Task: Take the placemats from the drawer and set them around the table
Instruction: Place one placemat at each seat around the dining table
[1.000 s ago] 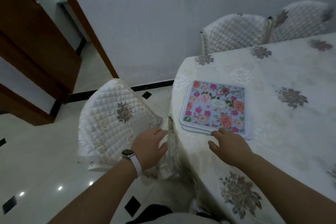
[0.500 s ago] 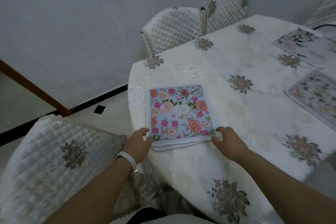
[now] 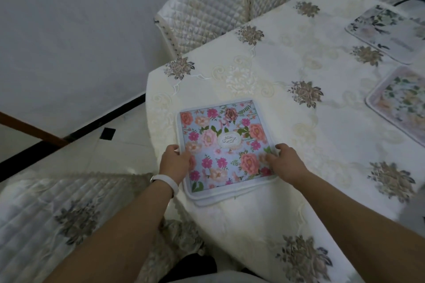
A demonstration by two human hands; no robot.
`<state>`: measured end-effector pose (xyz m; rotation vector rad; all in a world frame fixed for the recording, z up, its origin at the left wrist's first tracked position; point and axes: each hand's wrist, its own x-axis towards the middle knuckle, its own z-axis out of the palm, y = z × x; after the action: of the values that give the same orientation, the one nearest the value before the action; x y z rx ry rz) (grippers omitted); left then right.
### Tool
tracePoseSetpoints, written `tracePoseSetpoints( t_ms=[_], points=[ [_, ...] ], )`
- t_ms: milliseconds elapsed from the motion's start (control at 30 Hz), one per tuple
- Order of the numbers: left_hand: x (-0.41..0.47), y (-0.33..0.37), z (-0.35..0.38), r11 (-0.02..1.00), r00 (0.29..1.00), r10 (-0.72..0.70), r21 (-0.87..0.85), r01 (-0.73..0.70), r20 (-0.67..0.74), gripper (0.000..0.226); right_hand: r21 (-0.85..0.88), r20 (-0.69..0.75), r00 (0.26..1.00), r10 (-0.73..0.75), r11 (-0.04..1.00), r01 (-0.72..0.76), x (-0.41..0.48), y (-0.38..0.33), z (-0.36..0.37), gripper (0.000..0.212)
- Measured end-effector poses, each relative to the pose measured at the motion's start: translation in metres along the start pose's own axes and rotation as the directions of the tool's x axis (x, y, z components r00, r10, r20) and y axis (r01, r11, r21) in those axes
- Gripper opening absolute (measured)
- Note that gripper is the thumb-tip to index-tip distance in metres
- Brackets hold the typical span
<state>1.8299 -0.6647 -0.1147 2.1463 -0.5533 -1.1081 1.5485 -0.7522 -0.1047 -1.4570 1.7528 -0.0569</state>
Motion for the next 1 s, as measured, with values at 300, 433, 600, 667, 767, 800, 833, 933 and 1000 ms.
tracePoseSetpoints(
  t_ms=[300,433,600,667,767,800,833,933,1000],
  points=[
    [0.023,0.001,-0.005,0.999,0.999,-0.035,0.006,0.035,0.017,0.012,0.262,0.032,0.994,0.108,0.959,-0.113,0.018,-0.020,0.007,0.032],
    [0.022,-0.001,-0.011,0.999,0.999,-0.029,-0.044,0.030,0.037,0.017,0.273,0.025,0.992,0.122,0.954,-0.124,0.018,-0.027,0.016,0.023],
    [0.013,-0.003,-0.013,0.992,0.997,-0.027,-0.117,0.034,0.066,0.016,0.232,-0.001,0.998,0.069,0.971,-0.067,0.012,-0.028,0.018,0.014],
    [0.007,-0.001,-0.012,0.993,0.998,-0.009,-0.119,0.015,0.058,0.016,0.223,-0.020,0.999,0.033,0.975,-0.028,0.006,-0.030,0.015,0.012],
    [-0.004,0.004,-0.009,0.993,0.999,0.027,-0.113,-0.023,0.040,0.016,0.220,-0.032,0.999,-0.019,0.975,0.025,-0.003,-0.030,0.009,0.012],
    [-0.009,0.006,-0.009,0.993,0.999,0.037,-0.111,-0.032,0.038,0.017,0.214,-0.036,0.999,-0.032,0.976,0.039,-0.006,-0.029,0.007,0.013],
    [-0.015,0.006,-0.008,0.993,0.998,0.044,-0.115,-0.040,0.034,0.017,0.211,-0.038,0.998,-0.045,0.976,0.052,-0.010,-0.028,0.004,0.014],
    [-0.033,0.005,-0.010,0.991,0.998,0.059,-0.119,-0.058,0.006,0.014,0.210,-0.032,0.997,-0.075,0.974,0.080,-0.020,-0.024,-0.002,0.014],
    [-0.047,0.003,-0.012,0.991,0.997,0.071,-0.110,-0.073,-0.029,0.013,0.214,-0.022,0.995,-0.093,0.972,0.096,-0.028,-0.021,-0.005,0.013]
  ],
)
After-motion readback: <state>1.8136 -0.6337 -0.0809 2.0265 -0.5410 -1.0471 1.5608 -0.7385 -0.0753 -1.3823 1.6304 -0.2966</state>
